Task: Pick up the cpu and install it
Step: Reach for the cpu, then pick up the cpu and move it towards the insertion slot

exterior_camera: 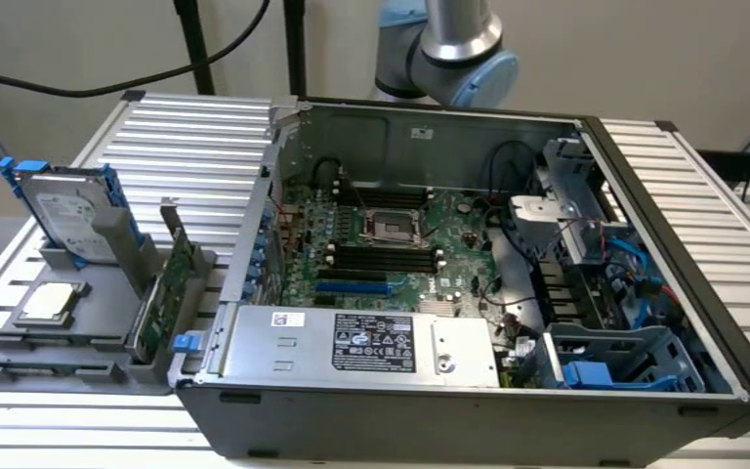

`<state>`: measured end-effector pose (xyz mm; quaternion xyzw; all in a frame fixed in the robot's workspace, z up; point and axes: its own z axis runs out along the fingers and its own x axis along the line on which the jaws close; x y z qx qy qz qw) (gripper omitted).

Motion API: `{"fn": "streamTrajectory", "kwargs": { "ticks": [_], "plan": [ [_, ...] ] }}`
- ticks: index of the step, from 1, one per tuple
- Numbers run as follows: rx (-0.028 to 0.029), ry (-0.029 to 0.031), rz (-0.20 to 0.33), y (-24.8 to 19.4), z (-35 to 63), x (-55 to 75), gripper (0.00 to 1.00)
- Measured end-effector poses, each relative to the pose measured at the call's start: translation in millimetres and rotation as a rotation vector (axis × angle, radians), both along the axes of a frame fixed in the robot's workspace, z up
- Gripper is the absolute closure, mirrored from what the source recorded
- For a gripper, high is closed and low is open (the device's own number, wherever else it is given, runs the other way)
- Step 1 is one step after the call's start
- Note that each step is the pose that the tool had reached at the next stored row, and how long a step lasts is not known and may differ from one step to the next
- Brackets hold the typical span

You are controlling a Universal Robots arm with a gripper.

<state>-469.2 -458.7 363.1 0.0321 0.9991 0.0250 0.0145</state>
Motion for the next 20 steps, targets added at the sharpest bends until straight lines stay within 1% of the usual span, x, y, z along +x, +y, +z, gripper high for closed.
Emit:
{"fn": "streamTrajectory", "kwargs": {
  "ticks": [3, 4, 20],
  "plan": [
    [-0.003, 0.008, 0.005, 0.0, -0.2, -3.8, 0.89],
    [-0.004, 0.0129, 0.006, 0.0, -0.1, -3.8, 0.89],
    [-0.0043, 0.0133, 0.007, 0.0, -0.1, -4.0, 0.89]
  ]
}}
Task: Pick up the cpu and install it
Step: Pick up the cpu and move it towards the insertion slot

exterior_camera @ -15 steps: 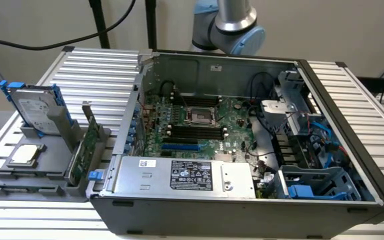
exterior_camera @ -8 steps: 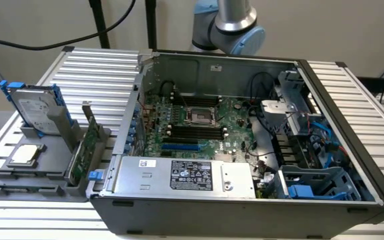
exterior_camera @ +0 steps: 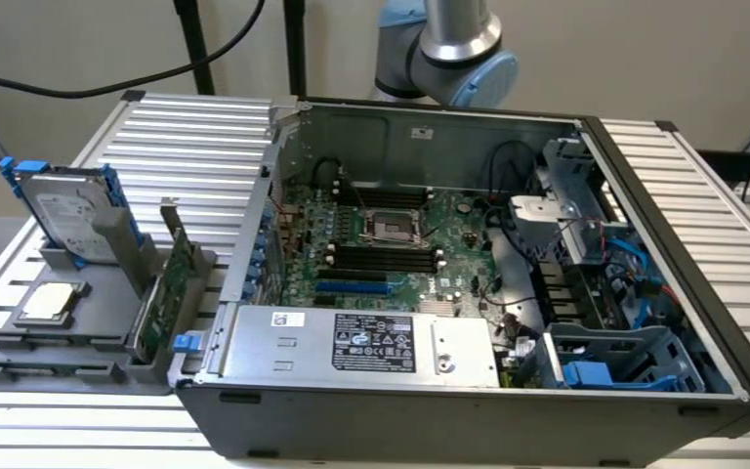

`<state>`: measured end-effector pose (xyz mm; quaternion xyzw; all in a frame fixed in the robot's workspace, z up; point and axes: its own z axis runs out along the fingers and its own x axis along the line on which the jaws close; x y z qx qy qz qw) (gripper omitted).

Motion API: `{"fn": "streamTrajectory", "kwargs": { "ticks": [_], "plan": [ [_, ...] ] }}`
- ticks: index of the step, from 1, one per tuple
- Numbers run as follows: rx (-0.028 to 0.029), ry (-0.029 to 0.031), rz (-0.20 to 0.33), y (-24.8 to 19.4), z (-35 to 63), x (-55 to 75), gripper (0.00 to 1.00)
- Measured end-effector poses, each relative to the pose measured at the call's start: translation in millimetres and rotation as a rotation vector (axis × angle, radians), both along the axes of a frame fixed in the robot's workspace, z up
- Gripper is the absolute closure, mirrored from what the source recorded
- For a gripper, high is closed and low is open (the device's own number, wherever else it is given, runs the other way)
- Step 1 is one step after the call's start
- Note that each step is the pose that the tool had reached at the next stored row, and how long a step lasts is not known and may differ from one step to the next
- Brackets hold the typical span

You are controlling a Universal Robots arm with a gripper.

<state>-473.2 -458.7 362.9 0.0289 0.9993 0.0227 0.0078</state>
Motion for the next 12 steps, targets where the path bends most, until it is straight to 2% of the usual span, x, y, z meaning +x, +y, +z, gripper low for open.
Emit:
{"fn": "streamTrajectory", "kwargs": {
  "ticks": [1, 3, 4, 6, 7, 10, 11, 12],
  "plan": [
    [0.0, 0.0, 0.0, 0.0, 0.0, 0.0, 0.88],
    [0.0, 0.0, 0.0, 0.0, 0.0, 0.0, 0.76],
    [0.0, 0.0, 0.0, 0.0, 0.0, 0.0, 0.76],
    [0.0, 0.0, 0.0, 0.0, 0.0, 0.0, 0.64],
    [0.0, 0.0001, 0.0, 0.0, 0.0, 0.0, 0.64],
    [0.0, 0.0, 0.0, 0.0, 0.0, 0.0, 0.47],
    [0.0, 0.0, 0.0, 0.0, 0.0, 0.0, 0.47],
    [0.0, 0.0, 0.0, 0.0, 0.0, 0.0, 0.41]
  ]
}}
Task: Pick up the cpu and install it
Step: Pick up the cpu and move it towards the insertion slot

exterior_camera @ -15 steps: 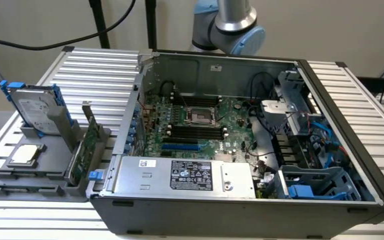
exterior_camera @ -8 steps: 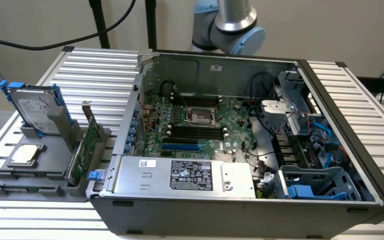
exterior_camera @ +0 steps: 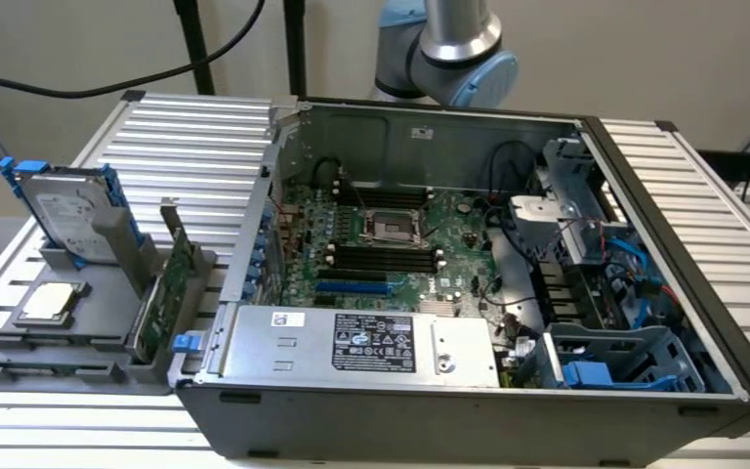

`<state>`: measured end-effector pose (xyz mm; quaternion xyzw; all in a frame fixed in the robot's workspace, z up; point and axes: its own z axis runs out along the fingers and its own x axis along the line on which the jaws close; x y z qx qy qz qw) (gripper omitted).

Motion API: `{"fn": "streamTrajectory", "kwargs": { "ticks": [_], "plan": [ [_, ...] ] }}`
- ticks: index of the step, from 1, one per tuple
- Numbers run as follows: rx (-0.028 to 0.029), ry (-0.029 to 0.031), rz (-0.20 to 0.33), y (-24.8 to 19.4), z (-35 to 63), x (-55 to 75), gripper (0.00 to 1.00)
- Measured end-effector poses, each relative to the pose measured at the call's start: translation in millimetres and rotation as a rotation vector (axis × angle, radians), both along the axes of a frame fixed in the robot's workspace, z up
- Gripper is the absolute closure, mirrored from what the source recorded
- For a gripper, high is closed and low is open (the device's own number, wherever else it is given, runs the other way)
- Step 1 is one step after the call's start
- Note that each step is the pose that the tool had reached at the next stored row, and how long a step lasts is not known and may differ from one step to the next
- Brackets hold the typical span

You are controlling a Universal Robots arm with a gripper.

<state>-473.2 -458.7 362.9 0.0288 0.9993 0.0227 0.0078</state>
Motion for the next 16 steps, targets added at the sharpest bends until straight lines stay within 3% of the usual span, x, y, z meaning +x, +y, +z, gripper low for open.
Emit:
{"fn": "streamTrajectory", "kwargs": {
  "ticks": [4, 16],
  "plan": [
    [-0.0001, 0.0002, 0.0, 0.0, -0.2, 0.0, 0.29],
    [0.0, 0.0, 0.0, 0.0, -21.2, 6.8, 0.29]
  ]
}}
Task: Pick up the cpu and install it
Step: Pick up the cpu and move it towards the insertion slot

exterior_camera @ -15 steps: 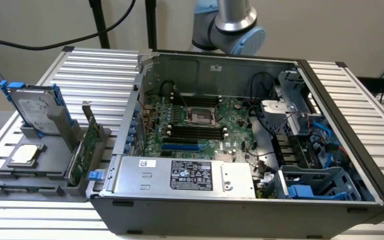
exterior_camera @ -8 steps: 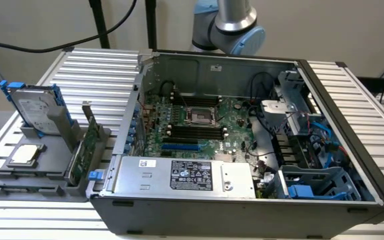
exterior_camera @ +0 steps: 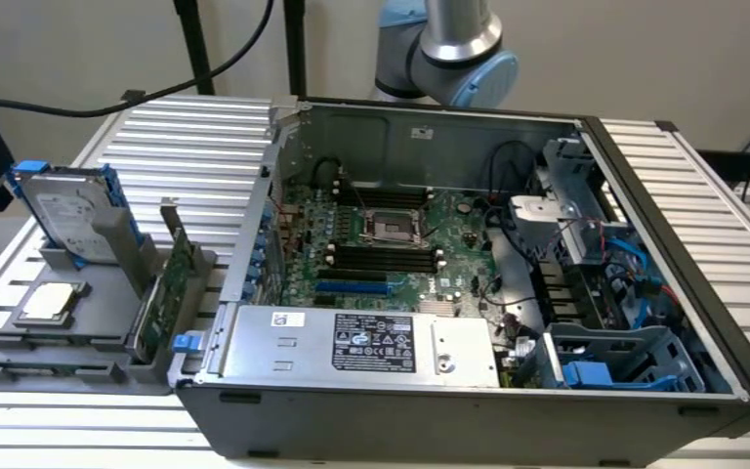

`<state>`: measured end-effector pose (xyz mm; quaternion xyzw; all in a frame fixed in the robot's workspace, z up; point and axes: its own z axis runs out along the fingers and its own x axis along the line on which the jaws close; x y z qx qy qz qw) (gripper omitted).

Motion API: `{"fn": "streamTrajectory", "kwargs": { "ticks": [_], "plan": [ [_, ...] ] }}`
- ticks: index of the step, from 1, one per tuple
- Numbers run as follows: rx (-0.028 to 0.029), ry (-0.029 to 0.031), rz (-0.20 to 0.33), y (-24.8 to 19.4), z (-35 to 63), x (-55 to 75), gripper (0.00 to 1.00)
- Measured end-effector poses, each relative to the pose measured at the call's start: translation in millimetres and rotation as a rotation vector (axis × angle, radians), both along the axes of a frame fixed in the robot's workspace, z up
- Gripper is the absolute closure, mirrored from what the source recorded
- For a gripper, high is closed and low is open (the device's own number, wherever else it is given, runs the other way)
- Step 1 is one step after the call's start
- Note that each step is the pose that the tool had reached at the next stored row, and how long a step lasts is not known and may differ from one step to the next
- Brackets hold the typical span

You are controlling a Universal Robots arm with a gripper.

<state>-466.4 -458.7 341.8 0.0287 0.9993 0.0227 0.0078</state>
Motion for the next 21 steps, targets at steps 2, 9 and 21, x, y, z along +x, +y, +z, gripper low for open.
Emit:
{"fn": "streamTrajectory", "kwargs": {
  "ticks": [2, 9, 21],
  "plan": [
    [-0.0001, 0.0001, 0.0, 0.0, -3.6, 1.3, 0.29],
    [-0.0001, 0.0001, 0.005, 0.0, -16.4, 6.1, 0.29],
    [0.0001, 0.0, 0.043, -7.7, -38.3, 8.4, 0.29]
  ]
}}
